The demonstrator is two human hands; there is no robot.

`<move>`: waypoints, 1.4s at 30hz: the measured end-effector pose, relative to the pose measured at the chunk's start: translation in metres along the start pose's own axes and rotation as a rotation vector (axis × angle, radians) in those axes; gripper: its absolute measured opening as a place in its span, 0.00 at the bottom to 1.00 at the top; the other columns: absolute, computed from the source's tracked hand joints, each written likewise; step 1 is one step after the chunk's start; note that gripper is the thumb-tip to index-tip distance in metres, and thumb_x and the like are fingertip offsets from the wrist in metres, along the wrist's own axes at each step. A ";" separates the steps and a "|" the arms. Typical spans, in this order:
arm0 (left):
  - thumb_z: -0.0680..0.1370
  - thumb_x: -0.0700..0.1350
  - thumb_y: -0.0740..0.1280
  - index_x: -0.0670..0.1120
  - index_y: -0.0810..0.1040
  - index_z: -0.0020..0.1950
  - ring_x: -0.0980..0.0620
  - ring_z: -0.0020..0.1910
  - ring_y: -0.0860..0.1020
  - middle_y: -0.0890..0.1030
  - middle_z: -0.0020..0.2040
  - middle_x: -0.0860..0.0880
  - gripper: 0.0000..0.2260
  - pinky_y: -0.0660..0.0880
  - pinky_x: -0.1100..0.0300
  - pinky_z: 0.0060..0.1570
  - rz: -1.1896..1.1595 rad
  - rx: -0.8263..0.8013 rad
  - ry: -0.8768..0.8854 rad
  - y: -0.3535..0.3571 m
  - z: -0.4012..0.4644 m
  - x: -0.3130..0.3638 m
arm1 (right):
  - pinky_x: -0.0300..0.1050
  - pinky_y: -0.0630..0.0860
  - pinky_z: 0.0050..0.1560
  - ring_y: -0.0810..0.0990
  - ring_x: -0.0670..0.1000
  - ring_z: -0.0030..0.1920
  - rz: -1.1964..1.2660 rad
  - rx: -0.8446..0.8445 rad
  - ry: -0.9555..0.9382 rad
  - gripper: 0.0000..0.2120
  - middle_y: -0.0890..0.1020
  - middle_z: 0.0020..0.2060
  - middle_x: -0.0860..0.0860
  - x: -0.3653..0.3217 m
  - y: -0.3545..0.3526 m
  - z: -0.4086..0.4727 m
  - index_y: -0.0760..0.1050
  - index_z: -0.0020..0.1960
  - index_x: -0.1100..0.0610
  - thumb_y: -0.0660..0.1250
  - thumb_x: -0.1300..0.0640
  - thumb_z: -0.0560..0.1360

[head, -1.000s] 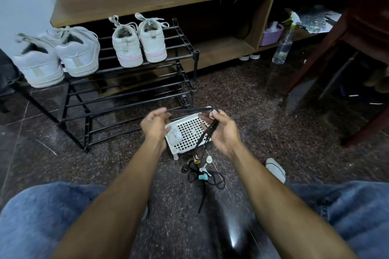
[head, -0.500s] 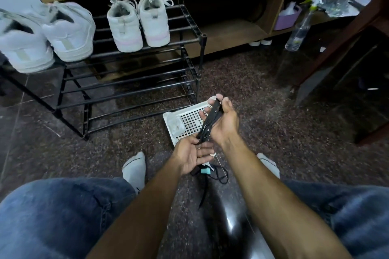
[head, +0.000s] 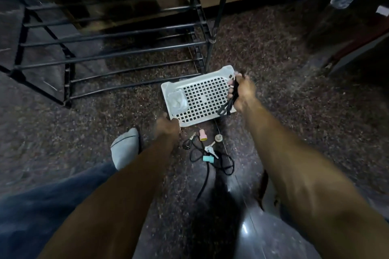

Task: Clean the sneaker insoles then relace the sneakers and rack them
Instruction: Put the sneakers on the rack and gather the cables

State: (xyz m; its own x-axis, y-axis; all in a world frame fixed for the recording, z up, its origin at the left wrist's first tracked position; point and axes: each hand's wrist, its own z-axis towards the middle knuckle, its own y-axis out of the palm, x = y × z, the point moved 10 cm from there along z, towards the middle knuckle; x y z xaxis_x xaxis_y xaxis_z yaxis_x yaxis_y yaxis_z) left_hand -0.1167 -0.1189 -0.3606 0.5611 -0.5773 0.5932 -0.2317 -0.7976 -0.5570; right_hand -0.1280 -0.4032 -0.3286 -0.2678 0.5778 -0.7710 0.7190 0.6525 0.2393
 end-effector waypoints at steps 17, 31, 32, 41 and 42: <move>0.67 0.52 0.57 0.47 0.78 0.61 0.39 0.57 0.78 0.80 0.59 0.40 0.25 0.76 0.46 0.58 -0.016 0.065 -0.095 0.032 0.055 -0.033 | 0.56 0.74 0.58 0.75 0.64 0.63 -1.825 0.077 -0.497 0.23 0.73 0.65 0.59 0.034 0.028 0.080 0.63 0.70 0.57 0.64 0.56 0.78; 0.75 0.49 0.65 0.47 0.77 0.63 0.41 0.60 0.77 0.79 0.61 0.42 0.17 0.74 0.51 0.61 -0.022 0.000 -0.061 0.023 0.025 -0.031 | 0.53 0.76 0.53 0.74 0.54 0.54 -1.536 0.087 -0.792 0.09 0.76 0.52 0.54 0.016 0.013 -0.011 0.75 0.55 0.56 0.62 0.58 0.77; 0.78 0.51 0.63 0.46 0.76 0.65 0.40 0.63 0.75 0.77 0.64 0.41 0.18 0.72 0.51 0.62 0.026 0.007 -0.059 0.021 0.019 -0.034 | 0.53 0.76 0.52 0.75 0.55 0.53 -1.483 0.107 -0.743 0.07 0.77 0.51 0.54 0.027 0.001 -0.022 0.75 0.53 0.57 0.62 0.58 0.76; 0.77 0.37 0.66 0.40 0.82 0.57 0.41 0.58 0.78 0.81 0.59 0.40 0.11 0.73 0.55 0.56 0.142 -0.194 -0.051 0.044 -0.031 -0.091 | 0.54 0.73 0.58 0.71 0.59 0.64 -1.762 -0.076 -0.141 0.24 0.67 0.66 0.55 0.165 -0.090 -0.080 0.64 0.69 0.53 0.66 0.50 0.76; 0.77 0.36 0.66 0.38 0.82 0.57 0.41 0.59 0.78 0.81 0.58 0.39 0.10 0.73 0.55 0.57 0.139 -0.215 -0.051 0.047 -0.035 -0.097 | 0.54 0.73 0.59 0.69 0.58 0.65 -1.783 -0.062 -0.132 0.25 0.68 0.66 0.55 0.170 -0.092 -0.080 0.63 0.69 0.53 0.67 0.49 0.75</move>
State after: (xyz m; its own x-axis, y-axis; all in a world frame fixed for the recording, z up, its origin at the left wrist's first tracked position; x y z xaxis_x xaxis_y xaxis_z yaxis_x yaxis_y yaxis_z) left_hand -0.2097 -0.1068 -0.4240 0.5500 -0.6785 0.4869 -0.4700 -0.7334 -0.4911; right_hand -0.2911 -0.3262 -0.4341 -0.5664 -0.8132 -0.1337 -0.3766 0.3996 -0.8357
